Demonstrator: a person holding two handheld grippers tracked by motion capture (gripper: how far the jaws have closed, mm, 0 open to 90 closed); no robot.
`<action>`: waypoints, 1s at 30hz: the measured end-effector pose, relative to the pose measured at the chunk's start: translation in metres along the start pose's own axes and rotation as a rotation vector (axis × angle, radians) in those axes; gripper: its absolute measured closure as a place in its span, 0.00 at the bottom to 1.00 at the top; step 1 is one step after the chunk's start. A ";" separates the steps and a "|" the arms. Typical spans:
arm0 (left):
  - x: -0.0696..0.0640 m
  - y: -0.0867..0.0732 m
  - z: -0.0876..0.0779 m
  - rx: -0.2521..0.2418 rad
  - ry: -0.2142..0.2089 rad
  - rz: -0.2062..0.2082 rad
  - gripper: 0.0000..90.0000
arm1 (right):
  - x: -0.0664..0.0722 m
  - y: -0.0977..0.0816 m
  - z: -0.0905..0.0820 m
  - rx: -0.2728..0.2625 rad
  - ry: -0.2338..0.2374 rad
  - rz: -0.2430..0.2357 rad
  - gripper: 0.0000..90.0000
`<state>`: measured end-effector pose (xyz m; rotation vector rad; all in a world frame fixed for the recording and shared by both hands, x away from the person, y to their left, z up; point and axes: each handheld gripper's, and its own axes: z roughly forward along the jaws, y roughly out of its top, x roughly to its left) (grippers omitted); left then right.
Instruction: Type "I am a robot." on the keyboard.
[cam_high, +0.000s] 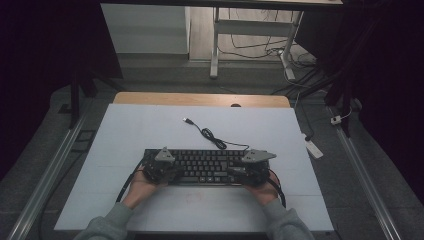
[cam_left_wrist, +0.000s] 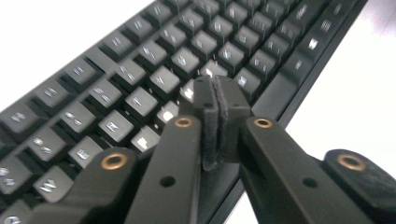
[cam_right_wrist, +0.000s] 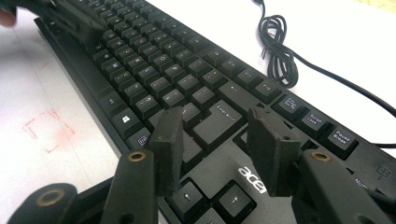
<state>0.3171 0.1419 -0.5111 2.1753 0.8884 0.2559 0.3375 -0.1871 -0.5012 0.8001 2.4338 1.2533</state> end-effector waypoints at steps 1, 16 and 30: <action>0.001 0.001 -0.003 -0.015 0.001 -0.005 0.92 | 0.000 0.000 0.000 -0.001 0.000 -0.001 0.62; 0.020 0.001 -0.034 -0.126 0.029 -0.111 0.48 | 0.001 0.000 0.002 0.016 0.006 -0.008 0.62; 0.025 -0.001 -0.036 -0.104 0.050 -0.132 0.40 | 0.002 0.002 0.003 0.000 0.006 -0.022 0.62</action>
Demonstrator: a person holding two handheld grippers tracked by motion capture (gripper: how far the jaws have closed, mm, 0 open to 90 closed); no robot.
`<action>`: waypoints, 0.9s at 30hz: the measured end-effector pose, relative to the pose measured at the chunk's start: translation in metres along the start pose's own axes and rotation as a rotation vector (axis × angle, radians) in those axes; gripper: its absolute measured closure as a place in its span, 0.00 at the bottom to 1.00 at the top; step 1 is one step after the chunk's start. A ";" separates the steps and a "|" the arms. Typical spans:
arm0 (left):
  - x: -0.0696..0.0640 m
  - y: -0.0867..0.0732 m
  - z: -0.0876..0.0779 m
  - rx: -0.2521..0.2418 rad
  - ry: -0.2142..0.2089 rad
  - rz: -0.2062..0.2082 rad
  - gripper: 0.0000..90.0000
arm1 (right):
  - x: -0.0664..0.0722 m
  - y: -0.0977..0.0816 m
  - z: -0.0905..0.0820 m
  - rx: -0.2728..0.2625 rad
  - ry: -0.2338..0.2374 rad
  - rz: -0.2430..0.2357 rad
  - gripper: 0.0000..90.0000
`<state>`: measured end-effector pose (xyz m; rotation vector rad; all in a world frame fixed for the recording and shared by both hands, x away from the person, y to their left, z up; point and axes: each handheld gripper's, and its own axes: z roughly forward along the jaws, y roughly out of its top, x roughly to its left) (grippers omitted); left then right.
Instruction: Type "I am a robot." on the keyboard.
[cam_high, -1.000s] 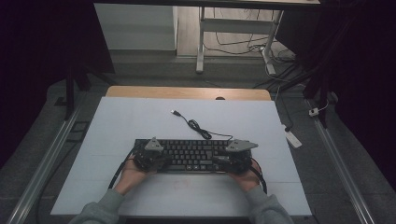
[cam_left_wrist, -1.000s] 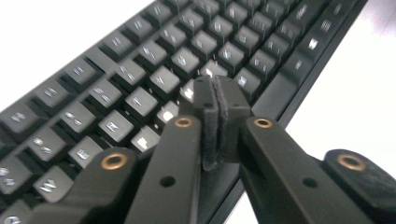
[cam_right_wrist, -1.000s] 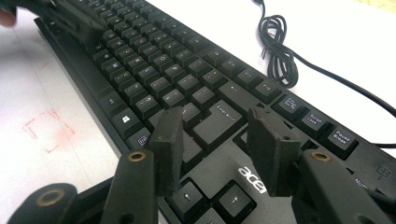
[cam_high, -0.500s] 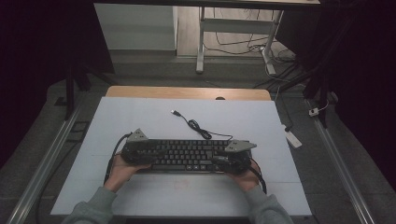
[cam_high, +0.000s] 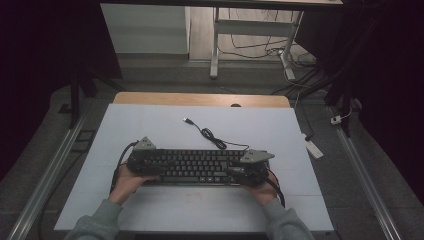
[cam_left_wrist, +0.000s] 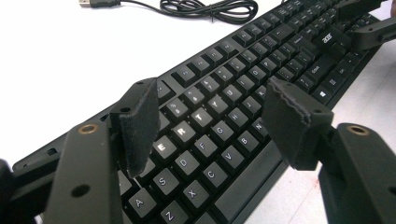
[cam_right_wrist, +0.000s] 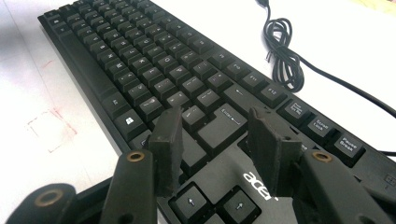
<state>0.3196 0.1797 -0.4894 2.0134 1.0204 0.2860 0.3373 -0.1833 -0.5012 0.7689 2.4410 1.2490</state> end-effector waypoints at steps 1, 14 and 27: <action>0.000 0.000 0.000 0.001 -0.001 -0.001 0.39 | 0.000 0.001 0.000 0.005 0.002 -0.002 0.62; 0.002 0.000 0.002 0.015 0.013 -0.011 0.35 | 0.002 0.012 0.005 -0.013 0.015 -0.003 0.62; 0.002 0.000 0.002 0.018 0.010 -0.007 0.35 | 0.007 0.030 0.023 -0.008 0.025 0.004 0.63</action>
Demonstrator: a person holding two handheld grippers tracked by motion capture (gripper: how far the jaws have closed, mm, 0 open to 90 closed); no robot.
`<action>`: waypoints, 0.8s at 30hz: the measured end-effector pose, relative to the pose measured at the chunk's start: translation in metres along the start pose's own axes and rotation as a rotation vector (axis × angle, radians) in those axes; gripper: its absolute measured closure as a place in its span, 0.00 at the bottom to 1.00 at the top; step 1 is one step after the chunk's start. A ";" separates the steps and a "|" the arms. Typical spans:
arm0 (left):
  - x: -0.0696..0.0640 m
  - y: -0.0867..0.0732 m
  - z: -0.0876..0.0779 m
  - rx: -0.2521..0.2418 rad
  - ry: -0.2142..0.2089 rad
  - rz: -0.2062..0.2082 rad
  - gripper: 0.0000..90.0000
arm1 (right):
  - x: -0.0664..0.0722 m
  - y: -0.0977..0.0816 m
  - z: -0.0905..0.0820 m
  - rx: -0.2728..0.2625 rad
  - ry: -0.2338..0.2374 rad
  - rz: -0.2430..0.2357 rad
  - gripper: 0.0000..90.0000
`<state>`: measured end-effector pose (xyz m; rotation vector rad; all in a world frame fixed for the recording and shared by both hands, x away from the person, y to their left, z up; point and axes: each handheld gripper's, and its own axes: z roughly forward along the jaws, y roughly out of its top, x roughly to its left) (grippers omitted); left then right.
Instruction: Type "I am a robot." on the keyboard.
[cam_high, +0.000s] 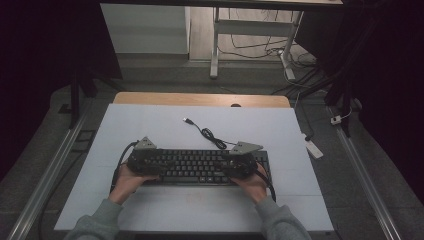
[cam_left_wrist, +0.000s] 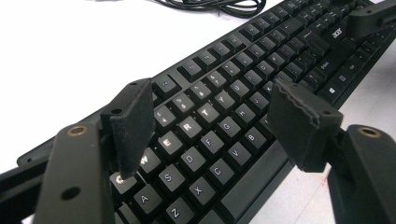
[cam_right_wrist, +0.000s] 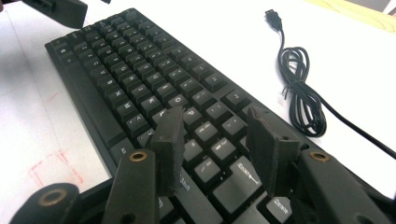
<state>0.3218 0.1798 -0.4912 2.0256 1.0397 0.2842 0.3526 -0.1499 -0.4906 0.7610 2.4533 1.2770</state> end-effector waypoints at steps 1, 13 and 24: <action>0.000 0.000 0.000 0.000 -0.001 0.000 0.35 | 0.000 0.001 0.001 0.002 0.003 0.004 0.64; 0.000 0.000 0.000 0.000 -0.004 0.001 0.35 | 0.000 0.009 0.013 0.021 0.021 0.009 0.96; -0.001 0.000 0.001 0.009 -0.004 0.003 0.35 | 0.008 0.017 0.034 0.074 0.053 -0.028 1.00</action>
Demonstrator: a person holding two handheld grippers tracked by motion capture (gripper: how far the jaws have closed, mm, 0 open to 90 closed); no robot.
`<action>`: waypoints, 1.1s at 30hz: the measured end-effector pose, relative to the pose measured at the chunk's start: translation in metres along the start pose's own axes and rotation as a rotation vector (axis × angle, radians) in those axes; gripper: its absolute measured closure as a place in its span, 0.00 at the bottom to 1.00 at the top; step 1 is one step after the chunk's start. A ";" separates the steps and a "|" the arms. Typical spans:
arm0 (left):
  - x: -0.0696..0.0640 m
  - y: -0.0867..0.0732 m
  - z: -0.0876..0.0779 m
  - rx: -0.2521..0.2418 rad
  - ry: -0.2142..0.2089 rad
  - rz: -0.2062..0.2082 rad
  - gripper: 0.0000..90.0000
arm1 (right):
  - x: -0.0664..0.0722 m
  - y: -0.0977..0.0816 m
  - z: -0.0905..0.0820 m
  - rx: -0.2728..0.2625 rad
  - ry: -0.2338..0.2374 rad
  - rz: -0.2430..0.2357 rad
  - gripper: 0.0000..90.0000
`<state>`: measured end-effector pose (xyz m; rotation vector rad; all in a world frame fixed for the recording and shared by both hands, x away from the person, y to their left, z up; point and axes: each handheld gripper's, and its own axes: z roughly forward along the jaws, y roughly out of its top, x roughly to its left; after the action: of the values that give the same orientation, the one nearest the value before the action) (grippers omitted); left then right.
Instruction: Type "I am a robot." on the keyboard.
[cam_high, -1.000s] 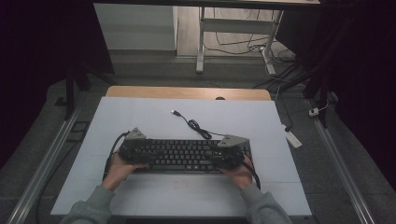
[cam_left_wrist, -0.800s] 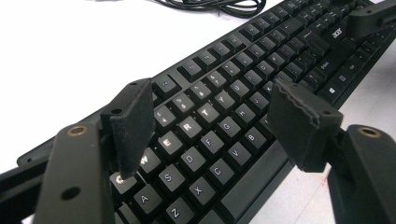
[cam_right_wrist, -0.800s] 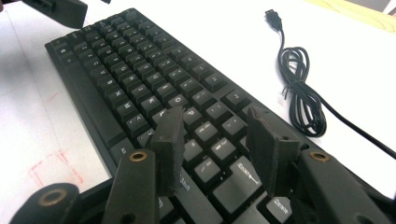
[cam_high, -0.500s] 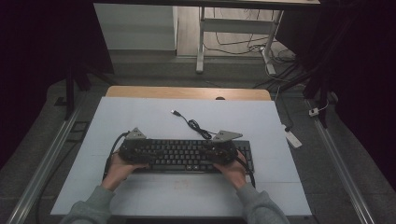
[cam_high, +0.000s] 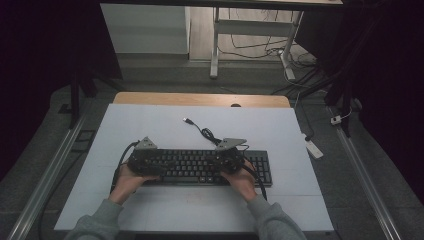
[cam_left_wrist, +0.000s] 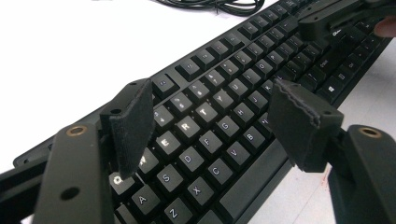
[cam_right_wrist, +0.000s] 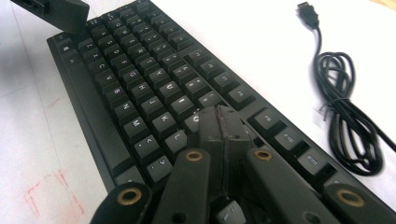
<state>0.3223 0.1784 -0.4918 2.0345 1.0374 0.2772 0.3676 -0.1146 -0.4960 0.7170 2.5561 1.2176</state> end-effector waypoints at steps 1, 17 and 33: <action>0.000 0.000 0.000 0.001 0.001 -0.001 0.35 | 0.000 0.001 0.002 -0.001 0.006 0.002 1.00; 0.003 -0.001 -0.001 0.001 0.008 -0.008 0.34 | 0.007 0.010 0.033 0.051 0.010 -0.028 0.99; 0.003 -0.001 -0.001 0.000 0.002 -0.019 0.33 | 0.008 0.009 0.041 0.059 -0.001 -0.035 0.99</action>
<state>0.3232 0.1818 -0.4920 2.0239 1.0576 0.2698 0.3802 -0.0786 -0.5148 0.6819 2.6027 1.1351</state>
